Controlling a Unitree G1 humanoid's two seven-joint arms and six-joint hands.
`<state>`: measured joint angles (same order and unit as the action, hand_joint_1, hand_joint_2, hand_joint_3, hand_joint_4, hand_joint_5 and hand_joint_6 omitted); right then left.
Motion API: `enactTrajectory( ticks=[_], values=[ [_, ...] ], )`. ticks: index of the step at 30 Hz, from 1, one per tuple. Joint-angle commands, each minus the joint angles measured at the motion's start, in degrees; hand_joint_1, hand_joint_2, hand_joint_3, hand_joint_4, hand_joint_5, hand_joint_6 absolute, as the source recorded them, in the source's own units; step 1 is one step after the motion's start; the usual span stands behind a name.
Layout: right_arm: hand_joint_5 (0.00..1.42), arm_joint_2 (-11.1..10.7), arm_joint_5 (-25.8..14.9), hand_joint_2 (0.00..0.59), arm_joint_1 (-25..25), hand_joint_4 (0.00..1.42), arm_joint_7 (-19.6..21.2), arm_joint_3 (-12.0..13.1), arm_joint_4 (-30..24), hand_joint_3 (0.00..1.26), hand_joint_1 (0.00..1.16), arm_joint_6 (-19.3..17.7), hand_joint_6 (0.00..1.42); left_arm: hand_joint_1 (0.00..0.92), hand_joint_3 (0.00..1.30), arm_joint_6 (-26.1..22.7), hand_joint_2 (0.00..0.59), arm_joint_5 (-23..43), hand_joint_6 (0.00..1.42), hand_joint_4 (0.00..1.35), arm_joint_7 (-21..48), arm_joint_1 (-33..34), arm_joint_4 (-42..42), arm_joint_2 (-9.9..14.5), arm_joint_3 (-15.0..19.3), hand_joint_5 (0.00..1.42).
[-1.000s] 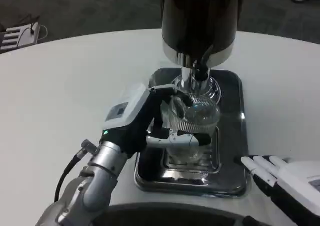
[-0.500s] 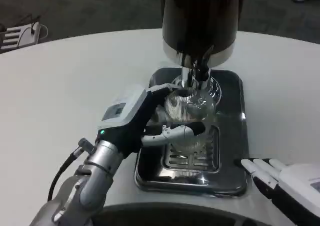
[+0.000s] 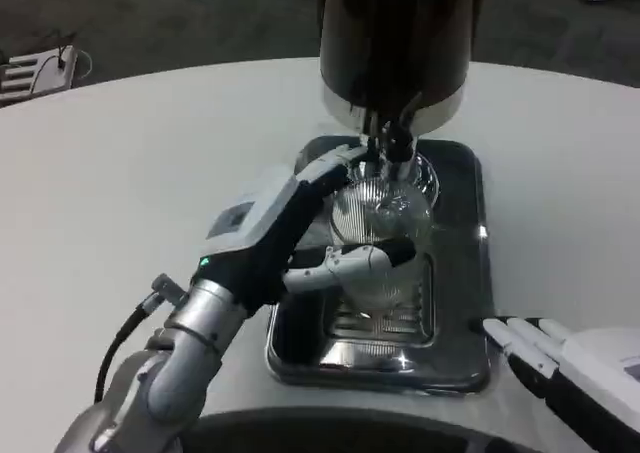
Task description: Grasp the cup under the faucet to collect the drink, then remove the cup.
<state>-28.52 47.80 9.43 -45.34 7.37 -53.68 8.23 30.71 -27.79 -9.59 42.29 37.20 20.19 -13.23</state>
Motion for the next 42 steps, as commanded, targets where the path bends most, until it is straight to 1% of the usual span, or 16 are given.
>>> enactTrajectory(
  ticks=[1, 3, 5, 7, 9, 11, 13, 15, 17, 21, 26, 30, 38, 40, 42],
  values=[
    [0.00, 0.4, 0.0, 0.489, 0.8, 0.00, 1.1, -0.6, 0.1, 0.00, 0.45, -0.1, 0.09, 0.058, 0.21, 1.3, 0.028, 4.0, 0.46, 0.12, 2.4, -6.1, -7.1, 3.0, 3.7, 0.27],
    [0.00, 0.5, 0.1, 0.489, 0.7, 0.00, 1.2, -0.9, 0.3, 0.00, 0.45, 0.0, 0.09, 0.028, 0.21, 1.4, 0.021, 7.0, 0.46, 0.13, 4.2, -10.0, -12.7, 4.6, 6.4, 0.27],
    [0.00, 0.5, 0.1, 0.489, 0.4, 0.00, 1.3, -1.3, 0.5, 0.00, 0.45, 0.1, 0.09, 0.012, 0.21, 0.7, 0.018, 9.1, 0.46, 0.13, 5.8, -12.6, -16.9, 5.4, 8.3, 0.28],
    [0.00, 0.5, 0.2, 0.489, 0.0, 0.00, 1.2, -1.7, 0.7, 0.00, 0.45, 0.2, 0.09, 0.006, 0.22, -0.6, 0.025, 12.2, 0.46, 0.15, 7.7, -15.4, -22.3, 5.6, 10.3, 0.28],
    [0.00, 0.6, 0.4, 0.489, -0.4, 0.00, 1.1, -2.2, 0.9, 0.00, 0.45, 0.4, 0.09, 0.000, 0.24, -2.3, 0.035, 15.1, 0.42, 0.19, 9.9, -17.4, -27.2, 5.5, 11.9, 0.30],
    [0.00, 0.5, 0.6, 0.489, -0.7, 0.00, 1.0, -2.5, 0.9, 0.00, 0.45, 0.5, 0.09, 0.000, 0.23, -4.6, 0.056, 21.2, 0.39, 0.21, 14.8, -17.9, -31.9, 5.5, 12.2, 0.31],
    [0.00, 0.6, 0.7, 0.489, -1.0, 0.00, 0.9, -2.8, 1.0, 0.00, 0.45, 0.5, 0.09, 0.000, 0.19, -7.9, 0.074, 26.9, 0.32, 0.18, 19.7, -17.5, -35.8, 5.0, 12.1, 0.28],
    [0.00, 0.6, 0.8, 0.489, -1.4, 0.00, 0.9, -3.2, 1.0, 0.00, 0.45, 0.6, 0.09, 0.000, 0.15, -10.7, 0.079, 29.9, 0.27, 0.14, 22.6, -17.0, -38.6, 4.4, 11.7, 0.25],
    [0.00, 0.6, 0.9, 0.489, -1.7, 0.00, 0.9, -3.4, 1.1, 0.00, 0.45, 0.7, 0.09, 0.000, 0.14, -13.3, 0.082, 31.9, 0.25, 0.13, 25.1, -15.8, -41.1, 3.5, 10.9, 0.24],
    [0.00, 0.5, 1.0, 0.489, -2.0, 0.00, 0.8, -3.7, 1.1, 0.00, 0.45, 1.0, 0.08, 0.000, 0.11, -16.6, 0.086, 33.0, 0.22, 0.10, 27.7, -13.5, -42.7, 1.6, 10.1, 0.22],
    [0.00, 0.4, 0.8, 0.489, -1.9, 0.00, 0.9, -3.6, 0.8, 0.00, 0.45, 1.2, 0.08, 0.000, 0.10, -18.5, 0.085, 32.3, 0.20, 0.08, 29.3, -10.2, -41.6, -0.8, 9.2, 0.21],
    [0.00, 0.4, 0.6, 0.489, -1.4, 0.00, 0.9, -3.1, 0.5, 0.00, 0.45, 1.4, 0.08, 0.000, 0.09, -19.8, 0.087, 30.9, 0.17, 0.06, 30.5, -7.1, -39.7, -2.4, 7.7, 0.18],
    [0.00, 0.5, -0.5, 0.489, -0.3, 0.00, 1.1, -1.9, -0.1, 0.00, 0.45, 1.7, 0.09, 0.000, 0.06, -21.9, 0.088, 28.8, 0.13, 0.00, 33.0, -4.3, -37.3, -2.8, 6.0, 0.14],
    [0.00, 0.5, -0.7, 0.489, -0.1, 0.00, 1.2, -1.7, -0.2, 0.00, 0.45, 1.7, 0.09, 0.000, 0.06, -22.1, 0.088, 27.7, 0.12, 0.00, 33.9, -3.5, -36.8, -2.4, 5.1, 0.14],
    [0.00, 0.5, -0.8, 0.489, 0.1, 0.00, 1.2, -1.4, -0.4, 0.00, 0.45, 1.6, 0.09, 0.000, 0.03, -22.1, 0.090, 26.8, 0.10, 0.00, 34.5, -3.0, -36.5, -2.2, 4.4, 0.10]
  ],
)
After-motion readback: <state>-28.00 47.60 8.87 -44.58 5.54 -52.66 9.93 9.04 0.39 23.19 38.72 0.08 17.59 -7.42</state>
